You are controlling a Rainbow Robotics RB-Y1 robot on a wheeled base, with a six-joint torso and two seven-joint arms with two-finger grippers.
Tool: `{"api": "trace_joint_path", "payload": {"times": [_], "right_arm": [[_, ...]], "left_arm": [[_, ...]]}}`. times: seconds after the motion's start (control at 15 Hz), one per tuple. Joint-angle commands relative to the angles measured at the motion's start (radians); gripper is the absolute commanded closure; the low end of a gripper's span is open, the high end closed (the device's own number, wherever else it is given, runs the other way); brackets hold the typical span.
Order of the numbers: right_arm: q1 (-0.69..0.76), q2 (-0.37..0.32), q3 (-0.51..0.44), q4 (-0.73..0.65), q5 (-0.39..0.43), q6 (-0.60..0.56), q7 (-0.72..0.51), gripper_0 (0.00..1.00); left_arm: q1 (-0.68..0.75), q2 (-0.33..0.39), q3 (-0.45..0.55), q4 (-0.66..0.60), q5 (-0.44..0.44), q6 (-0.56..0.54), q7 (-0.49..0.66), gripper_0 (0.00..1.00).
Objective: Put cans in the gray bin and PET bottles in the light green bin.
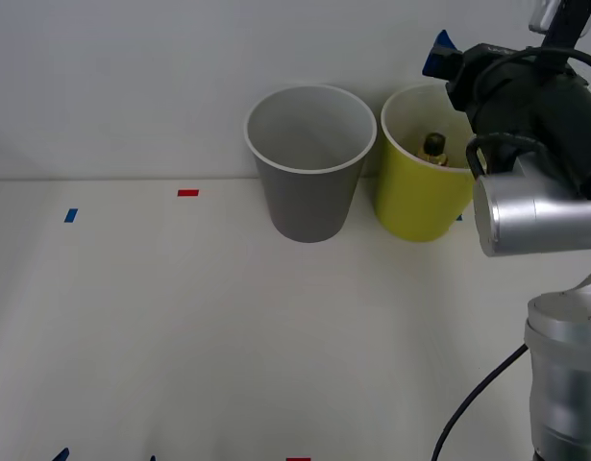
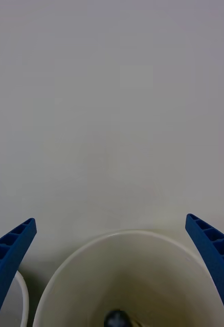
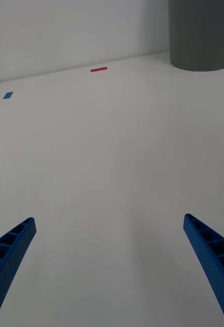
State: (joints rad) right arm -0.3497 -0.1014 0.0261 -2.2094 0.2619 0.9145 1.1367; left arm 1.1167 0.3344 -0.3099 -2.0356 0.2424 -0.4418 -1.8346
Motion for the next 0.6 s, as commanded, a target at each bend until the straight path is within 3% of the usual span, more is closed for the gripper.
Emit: {"api": "trace_joint_path", "payload": {"times": [0.07, 0.33, 0.6], "right_arm": [[0.152, -0.021, 0.063, -0.147, 0.000, 0.000, -0.005, 0.00], [0.330, -0.078, 0.104, -0.274, -0.021, -0.005, -0.008, 0.00], [0.546, -0.139, 0.106, -0.340, -0.093, -0.088, -0.015, 0.00]], "left_arm": [[0.000, 0.000, 0.000, 0.000, 0.000, 0.000, 0.000, 0.00], [0.000, 0.000, 0.000, 0.000, 0.000, 0.000, 0.000, 0.00], [0.000, 0.000, 0.000, 0.000, 0.000, 0.000, 0.000, 0.00]]}}
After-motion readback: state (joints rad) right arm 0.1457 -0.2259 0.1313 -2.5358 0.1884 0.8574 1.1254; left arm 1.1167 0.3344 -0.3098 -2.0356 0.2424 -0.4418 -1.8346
